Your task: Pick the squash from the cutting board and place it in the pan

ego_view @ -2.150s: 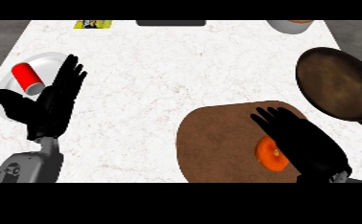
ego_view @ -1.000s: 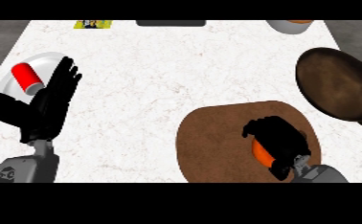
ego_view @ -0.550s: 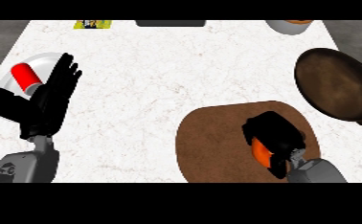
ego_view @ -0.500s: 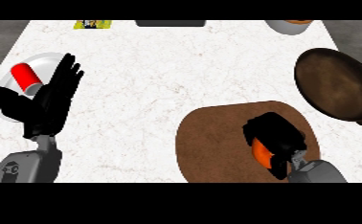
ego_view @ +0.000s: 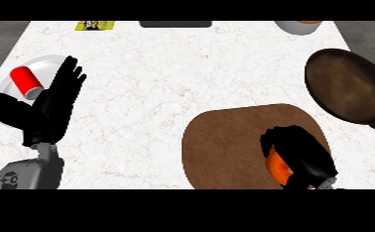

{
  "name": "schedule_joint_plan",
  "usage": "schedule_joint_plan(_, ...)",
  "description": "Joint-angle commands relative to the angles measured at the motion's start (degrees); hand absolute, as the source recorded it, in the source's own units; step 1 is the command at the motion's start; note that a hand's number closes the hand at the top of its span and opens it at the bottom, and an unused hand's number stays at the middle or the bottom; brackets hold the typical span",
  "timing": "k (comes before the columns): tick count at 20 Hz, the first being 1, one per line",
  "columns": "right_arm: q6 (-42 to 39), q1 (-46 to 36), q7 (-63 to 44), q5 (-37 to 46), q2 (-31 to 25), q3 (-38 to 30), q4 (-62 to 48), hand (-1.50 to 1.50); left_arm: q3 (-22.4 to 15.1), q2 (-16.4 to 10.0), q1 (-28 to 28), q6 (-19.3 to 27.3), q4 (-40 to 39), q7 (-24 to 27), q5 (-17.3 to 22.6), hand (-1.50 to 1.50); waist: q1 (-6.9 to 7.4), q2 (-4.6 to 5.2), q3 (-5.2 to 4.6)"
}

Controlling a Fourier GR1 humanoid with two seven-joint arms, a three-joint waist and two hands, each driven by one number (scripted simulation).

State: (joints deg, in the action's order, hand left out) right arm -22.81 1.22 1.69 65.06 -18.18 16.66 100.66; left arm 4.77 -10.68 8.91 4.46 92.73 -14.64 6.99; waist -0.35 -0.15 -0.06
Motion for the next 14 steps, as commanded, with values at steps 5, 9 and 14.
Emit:
schedule_joint_plan(5, 8.28, 5.17, -0.88, 2.65, -2.82, -4.54, 17.82, 1.5, 1.14, -0.19, -0.45, -1.47, -4.03, 2.16, 0.49, 0.0, -1.03, -0.1, 0.0)
schedule_joint_plan(9, 5.36, 4.57, -2.08, -0.8, -4.0, -9.92, 30.24, 1.5, 1.41, -0.03, -2.76, -1.3, -1.35, 3.29, 0.36, 0.0, -0.68, -0.24, -0.01)
schedule_joint_plan(14, -3.95, 0.91, -5.51, -8.3, -3.04, -17.81, 35.12, 1.5, -0.67, 0.83, -0.64, 0.4, 2.56, -1.74, -1.23, 0.0, 0.17, 0.03, 0.05)
